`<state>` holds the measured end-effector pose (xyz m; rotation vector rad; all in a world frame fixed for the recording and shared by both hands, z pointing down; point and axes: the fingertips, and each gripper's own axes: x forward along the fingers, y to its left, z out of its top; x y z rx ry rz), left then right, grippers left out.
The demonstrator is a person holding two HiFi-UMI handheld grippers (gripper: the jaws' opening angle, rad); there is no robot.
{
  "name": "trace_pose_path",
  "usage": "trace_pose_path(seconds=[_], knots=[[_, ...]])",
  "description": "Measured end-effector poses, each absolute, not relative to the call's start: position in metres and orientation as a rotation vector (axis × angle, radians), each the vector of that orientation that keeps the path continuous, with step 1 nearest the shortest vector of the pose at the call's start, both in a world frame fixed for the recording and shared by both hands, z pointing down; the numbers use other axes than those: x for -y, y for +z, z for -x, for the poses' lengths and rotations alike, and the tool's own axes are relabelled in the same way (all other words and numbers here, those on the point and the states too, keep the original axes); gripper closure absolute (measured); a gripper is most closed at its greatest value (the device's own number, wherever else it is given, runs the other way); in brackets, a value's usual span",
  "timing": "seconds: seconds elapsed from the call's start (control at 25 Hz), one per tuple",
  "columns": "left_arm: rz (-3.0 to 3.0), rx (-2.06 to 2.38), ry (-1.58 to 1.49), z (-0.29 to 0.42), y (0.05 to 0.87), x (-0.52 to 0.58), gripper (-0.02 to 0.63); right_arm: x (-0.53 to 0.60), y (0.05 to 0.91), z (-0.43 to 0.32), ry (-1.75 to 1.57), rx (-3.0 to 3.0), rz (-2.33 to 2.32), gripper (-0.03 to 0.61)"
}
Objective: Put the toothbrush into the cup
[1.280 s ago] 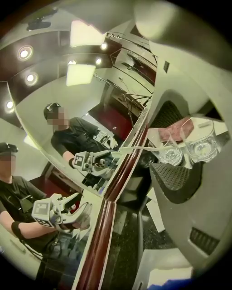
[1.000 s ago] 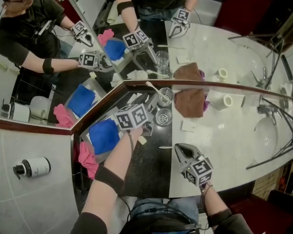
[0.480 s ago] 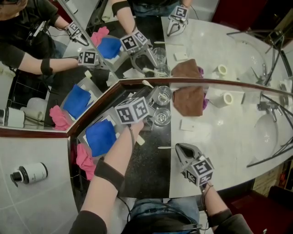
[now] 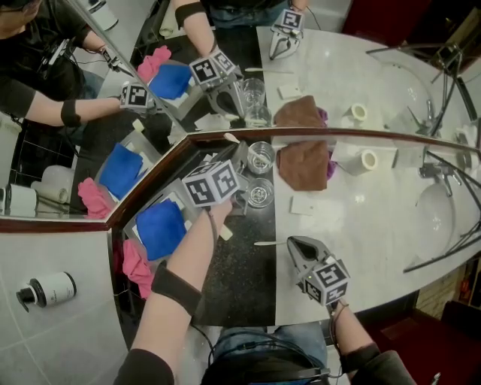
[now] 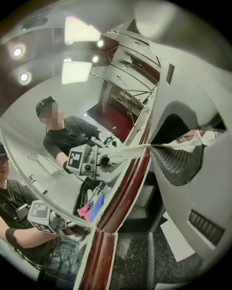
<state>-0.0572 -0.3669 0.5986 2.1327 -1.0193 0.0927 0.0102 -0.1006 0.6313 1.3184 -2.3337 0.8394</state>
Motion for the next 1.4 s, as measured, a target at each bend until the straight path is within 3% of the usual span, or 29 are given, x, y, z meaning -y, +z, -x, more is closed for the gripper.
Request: trace_pose_path(seconds=[0.68,1.4], knots=[[-2.156,1.033,0.107,0.057,0.583,0.365,0.592,0.097,0.629,-0.016,0.848,2.336,-1.326,0.558],[-2.385,1.110,0.295,0.066,0.481,0.300,0.592,0.082,0.565,-0.043,0.732,2.397,-1.352,0.560]])
